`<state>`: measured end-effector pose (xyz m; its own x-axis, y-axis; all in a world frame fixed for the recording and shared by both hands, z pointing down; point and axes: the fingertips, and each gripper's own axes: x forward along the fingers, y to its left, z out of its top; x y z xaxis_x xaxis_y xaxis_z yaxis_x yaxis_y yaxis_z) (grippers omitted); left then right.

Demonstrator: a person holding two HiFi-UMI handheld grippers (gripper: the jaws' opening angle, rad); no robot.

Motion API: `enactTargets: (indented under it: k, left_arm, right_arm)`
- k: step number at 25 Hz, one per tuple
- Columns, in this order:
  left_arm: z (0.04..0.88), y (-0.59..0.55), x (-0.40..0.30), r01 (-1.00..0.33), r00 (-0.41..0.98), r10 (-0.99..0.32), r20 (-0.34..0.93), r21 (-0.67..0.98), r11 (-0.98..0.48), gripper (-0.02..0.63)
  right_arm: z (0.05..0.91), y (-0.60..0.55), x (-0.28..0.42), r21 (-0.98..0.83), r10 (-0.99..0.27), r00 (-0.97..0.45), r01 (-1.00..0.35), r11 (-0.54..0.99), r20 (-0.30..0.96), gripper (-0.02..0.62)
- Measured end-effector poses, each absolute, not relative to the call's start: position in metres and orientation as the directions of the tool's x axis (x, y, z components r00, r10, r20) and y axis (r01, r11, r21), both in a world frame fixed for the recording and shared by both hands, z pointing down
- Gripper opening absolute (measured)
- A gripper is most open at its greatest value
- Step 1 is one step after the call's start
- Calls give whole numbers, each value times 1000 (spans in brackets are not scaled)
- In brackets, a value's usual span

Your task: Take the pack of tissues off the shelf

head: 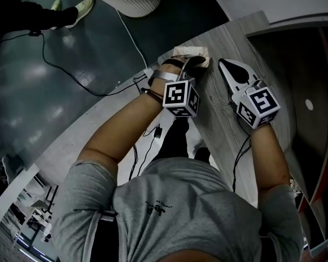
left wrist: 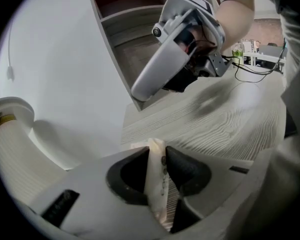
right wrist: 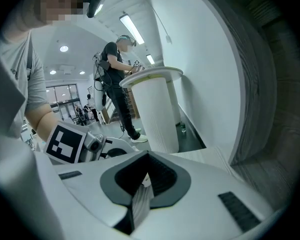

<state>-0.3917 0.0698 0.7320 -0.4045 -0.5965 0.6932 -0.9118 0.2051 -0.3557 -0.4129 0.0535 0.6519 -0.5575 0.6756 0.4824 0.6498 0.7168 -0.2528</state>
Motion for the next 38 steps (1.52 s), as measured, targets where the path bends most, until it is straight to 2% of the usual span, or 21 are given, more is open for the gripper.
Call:
enactTargets:
  k: [7, 8, 9, 11, 13, 21, 29, 38]
  left_arm:
    - [734, 70, -391, -930, -365, -588, 721, -301, 209, 138]
    - [734, 70, -389, -935, -354, -587, 728, -295, 198, 151]
    - [734, 69, -388, -939, -342, -583, 737, -292, 182, 202]
    - [730, 67, -387, -943, -328, -575, 749, -300, 147, 258]
    - [719, 62, -387, -942, -325, -585, 743, -305, 136, 283]
    - [585, 7, -380, -933, -355, -727, 588, -268, 239, 295]
    - [467, -30, -352, -947, -308, -840, 446, -227, 227, 186]
    - [356, -99, -270, -983, -142, -951, 275, -154, 102, 105]
  right_arm:
    - [622, 47, -412, -224, 662, -588, 646, 730, 464, 21]
    - [616, 45, -412, -220, 660, -594, 644, 733, 460, 21]
    - [610, 43, -412, -215, 658, -600, 642, 735, 456, 21]
    - [598, 39, -411, -199, 650, -615, 640, 742, 447, 21]
    - [588, 34, -410, -183, 641, -630, 636, 750, 439, 21]
    - [505, -16, -378, -154, 608, -702, 599, 786, 371, 21]
    - [416, -61, -340, -114, 544, -788, 536, 837, 290, 21]
    - [332, -135, -254, -58, 406, -886, 404, 913, 224, 20]
